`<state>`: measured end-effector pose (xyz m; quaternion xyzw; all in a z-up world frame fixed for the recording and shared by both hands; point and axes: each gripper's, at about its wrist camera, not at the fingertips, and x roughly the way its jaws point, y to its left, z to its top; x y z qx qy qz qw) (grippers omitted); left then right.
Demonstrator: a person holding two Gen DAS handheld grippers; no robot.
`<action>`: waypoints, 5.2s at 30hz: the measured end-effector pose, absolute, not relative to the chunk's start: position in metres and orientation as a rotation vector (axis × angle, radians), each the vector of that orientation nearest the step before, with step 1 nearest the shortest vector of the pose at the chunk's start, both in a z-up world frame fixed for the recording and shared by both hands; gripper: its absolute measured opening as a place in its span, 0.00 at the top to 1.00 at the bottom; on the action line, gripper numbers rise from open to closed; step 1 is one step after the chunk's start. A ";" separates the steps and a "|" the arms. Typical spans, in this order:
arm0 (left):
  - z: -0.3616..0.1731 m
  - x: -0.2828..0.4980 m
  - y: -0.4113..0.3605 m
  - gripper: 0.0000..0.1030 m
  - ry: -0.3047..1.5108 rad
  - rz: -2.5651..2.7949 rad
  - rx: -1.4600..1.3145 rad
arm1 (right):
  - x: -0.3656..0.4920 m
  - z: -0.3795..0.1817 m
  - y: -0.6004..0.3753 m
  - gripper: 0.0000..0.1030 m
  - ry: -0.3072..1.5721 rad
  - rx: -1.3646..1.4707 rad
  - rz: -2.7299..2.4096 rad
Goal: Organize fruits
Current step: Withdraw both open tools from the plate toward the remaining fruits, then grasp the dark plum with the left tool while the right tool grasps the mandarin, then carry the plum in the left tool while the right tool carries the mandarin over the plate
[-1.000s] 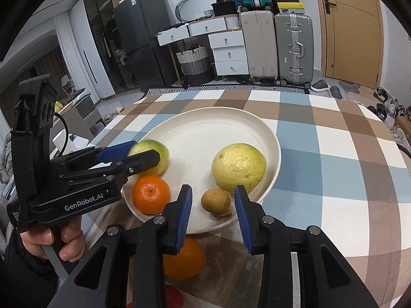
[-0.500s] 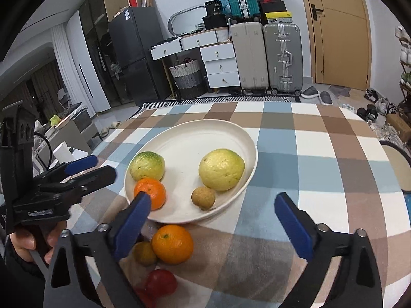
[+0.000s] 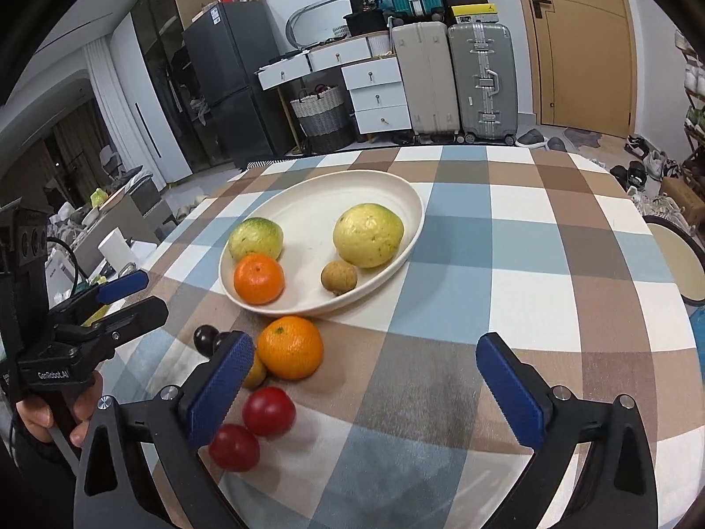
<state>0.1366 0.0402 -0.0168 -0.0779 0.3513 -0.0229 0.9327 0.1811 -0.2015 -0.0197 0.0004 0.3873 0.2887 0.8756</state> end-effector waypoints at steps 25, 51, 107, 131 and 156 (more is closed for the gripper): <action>-0.041 0.154 0.035 0.01 0.825 -0.051 -0.128 | 0.184 -0.038 -0.172 0.00 0.907 -0.059 0.608; -0.054 0.162 0.042 0.04 0.891 -0.035 -0.146 | 0.189 -0.043 -0.161 0.35 0.957 0.025 0.693; -0.037 0.148 0.036 0.78 0.805 -0.207 -0.200 | 0.185 -0.030 -0.184 0.61 0.886 0.132 0.735; 0.018 0.148 0.051 0.78 0.631 -0.136 -0.234 | 0.195 -0.003 -0.194 0.61 0.811 0.217 0.701; 0.032 0.203 0.028 0.78 0.627 -0.136 -0.189 | 0.233 0.024 -0.180 0.61 0.829 0.255 0.653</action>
